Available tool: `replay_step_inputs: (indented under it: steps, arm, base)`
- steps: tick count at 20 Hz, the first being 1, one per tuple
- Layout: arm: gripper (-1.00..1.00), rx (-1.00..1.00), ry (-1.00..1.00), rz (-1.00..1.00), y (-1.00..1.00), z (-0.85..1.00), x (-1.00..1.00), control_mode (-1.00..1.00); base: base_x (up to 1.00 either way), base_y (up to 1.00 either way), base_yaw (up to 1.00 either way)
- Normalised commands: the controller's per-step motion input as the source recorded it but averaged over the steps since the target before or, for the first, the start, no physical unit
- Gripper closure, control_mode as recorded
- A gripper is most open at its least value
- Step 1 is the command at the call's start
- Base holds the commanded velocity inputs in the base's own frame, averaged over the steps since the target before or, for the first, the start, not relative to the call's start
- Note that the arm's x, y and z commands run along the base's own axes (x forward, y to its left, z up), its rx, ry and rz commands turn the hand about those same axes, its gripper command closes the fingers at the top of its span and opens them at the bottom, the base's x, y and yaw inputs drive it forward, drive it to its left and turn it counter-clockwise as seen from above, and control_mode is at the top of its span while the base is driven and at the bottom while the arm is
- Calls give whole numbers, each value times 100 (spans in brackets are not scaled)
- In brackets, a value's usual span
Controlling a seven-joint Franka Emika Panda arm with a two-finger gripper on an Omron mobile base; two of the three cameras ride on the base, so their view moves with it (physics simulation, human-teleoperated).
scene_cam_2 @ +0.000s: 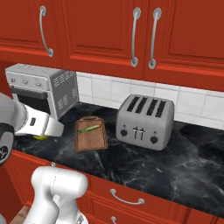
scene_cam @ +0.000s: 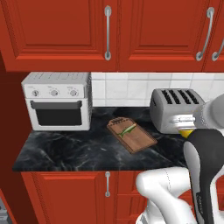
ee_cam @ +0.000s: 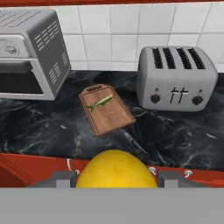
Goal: Retrieve a lemon from the fridge and place it on the cutting board with the fish.
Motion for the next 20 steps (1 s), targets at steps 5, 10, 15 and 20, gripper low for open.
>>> replay_step_inputs:
  steps: [5, 10, 15, 20]
  arm:
    - [100, 0, 3, 0, 0, -51, 24, -100]
    - [100, -2, 1, 0, 0, -61, 41, -100]
    - [100, -4, 2, 3, 0, -44, 53, -100]
    - [100, -5, 9, 12, 0, -48, 49, -100]
  base:
    - [0, 0, 0]
    - [0, 0, 0]
    - [0, 0, 0]
    - [0, 0, 0]
